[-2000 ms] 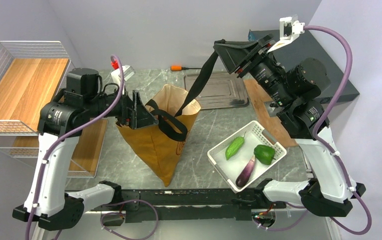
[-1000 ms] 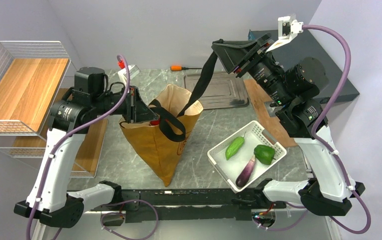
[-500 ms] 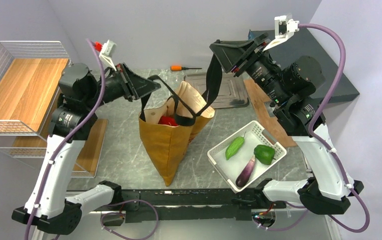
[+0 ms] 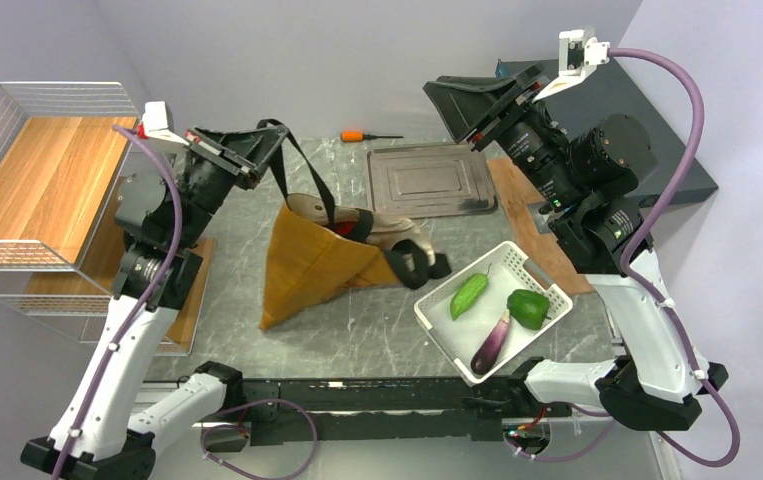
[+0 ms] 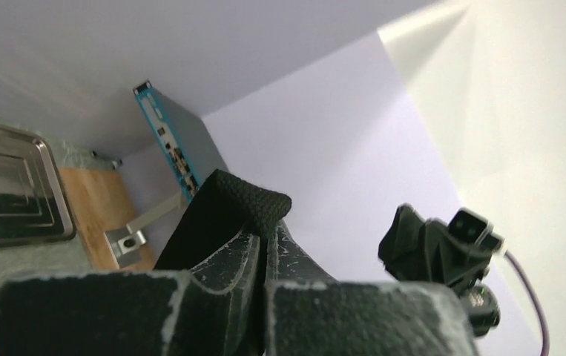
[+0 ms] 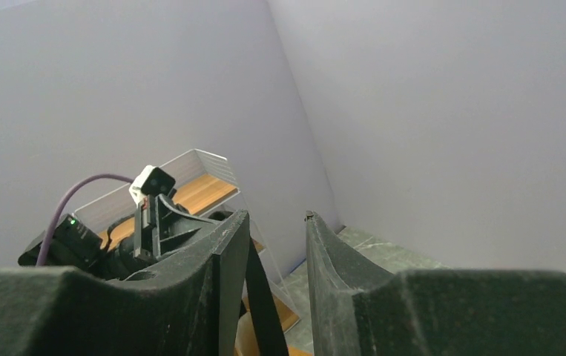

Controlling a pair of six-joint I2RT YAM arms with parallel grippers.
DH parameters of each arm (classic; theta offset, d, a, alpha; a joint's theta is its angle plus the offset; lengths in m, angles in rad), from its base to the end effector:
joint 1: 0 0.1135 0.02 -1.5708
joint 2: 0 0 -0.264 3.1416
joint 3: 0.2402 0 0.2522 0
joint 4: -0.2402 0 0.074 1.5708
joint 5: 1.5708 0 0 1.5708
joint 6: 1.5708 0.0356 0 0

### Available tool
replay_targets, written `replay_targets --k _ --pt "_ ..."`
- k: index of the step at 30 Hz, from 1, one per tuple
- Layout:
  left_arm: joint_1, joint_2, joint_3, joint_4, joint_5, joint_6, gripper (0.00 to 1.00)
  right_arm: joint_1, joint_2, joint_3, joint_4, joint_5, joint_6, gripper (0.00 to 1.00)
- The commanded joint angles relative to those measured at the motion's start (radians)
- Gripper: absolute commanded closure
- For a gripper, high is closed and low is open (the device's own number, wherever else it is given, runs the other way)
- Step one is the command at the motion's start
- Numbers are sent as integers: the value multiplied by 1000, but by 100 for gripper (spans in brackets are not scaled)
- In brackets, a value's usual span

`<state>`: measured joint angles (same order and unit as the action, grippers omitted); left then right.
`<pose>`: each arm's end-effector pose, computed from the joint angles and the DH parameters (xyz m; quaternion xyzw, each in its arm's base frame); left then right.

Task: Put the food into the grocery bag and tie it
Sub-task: Tie the grocery bag at the center of the board.

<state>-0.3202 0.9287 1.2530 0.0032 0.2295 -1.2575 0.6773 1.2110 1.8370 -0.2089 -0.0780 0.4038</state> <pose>0.1663 -0.0637 0.4948 -0.1783 0.5582 -0.6200 0.5218 0.1467 0.1216 0.5971 -0.1067 0.5354 0.4492 0.7072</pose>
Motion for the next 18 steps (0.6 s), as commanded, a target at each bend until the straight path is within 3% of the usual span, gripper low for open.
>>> replay_targets --k 1,5,11,18 --pt "4 -93 67 40 -241 -190 95 -3 -2 38 35 3 -1 64" --pt "4 -150 72 -67 -325 -197 93 -3 8 43 41 -3 13 65" --pt "4 -144 36 85 -307 -174 92 -3 35 53 12 -55 33 64" --pt "-7 -16 214 40 -277 -126 92 -2 36 40 -208 -222 42 40"
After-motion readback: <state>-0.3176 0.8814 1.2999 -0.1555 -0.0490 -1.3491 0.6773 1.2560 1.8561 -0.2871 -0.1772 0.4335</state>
